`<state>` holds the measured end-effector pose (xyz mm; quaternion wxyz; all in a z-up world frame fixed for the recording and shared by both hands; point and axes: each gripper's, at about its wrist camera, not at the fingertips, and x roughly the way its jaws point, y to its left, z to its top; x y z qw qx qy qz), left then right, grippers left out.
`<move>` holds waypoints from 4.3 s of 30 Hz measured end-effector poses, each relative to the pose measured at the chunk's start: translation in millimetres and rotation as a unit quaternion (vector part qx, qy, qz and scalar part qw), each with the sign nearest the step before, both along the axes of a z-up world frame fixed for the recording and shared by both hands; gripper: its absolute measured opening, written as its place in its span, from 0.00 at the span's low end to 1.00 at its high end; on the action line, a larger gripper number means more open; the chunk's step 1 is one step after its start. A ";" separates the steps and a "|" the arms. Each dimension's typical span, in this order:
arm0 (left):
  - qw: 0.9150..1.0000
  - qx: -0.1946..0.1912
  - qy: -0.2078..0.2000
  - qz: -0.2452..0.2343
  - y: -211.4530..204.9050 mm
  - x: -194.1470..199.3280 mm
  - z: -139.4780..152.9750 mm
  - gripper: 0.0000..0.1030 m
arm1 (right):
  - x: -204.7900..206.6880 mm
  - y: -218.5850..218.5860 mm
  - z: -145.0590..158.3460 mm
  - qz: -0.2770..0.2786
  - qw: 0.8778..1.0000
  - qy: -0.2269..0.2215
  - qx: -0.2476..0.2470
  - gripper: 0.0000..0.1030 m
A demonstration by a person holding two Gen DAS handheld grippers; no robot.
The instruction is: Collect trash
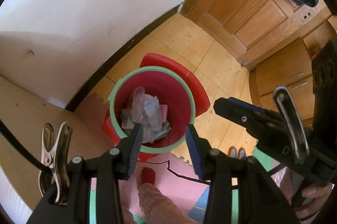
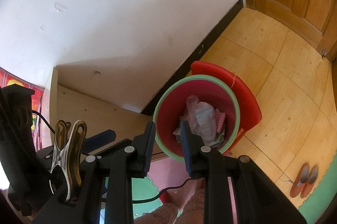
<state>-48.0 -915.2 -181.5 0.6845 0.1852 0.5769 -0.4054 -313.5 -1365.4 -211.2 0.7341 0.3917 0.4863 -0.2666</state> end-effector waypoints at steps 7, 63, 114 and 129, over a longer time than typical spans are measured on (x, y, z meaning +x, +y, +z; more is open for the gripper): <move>1.000 -0.009 -0.003 -0.002 7.1 -4.4 5.0 0.42 | -4.0 8.1 8.8 -0.006 1.000 -0.006 -0.008 0.25; 0.993 -0.099 -0.055 -0.021 195.3 -59.0 141.4 0.42 | 4.8 176.6 140.4 0.028 0.992 -0.062 -0.106 0.25; 0.965 -0.114 -0.068 0.226 406.4 -25.0 190.4 0.42 | 135.1 335.3 176.8 0.259 0.954 -0.131 -0.079 0.25; 0.934 -0.085 -0.099 0.332 466.2 -55.7 208.1 0.42 | 139.2 370.5 182.8 0.353 0.920 -0.163 -0.047 0.25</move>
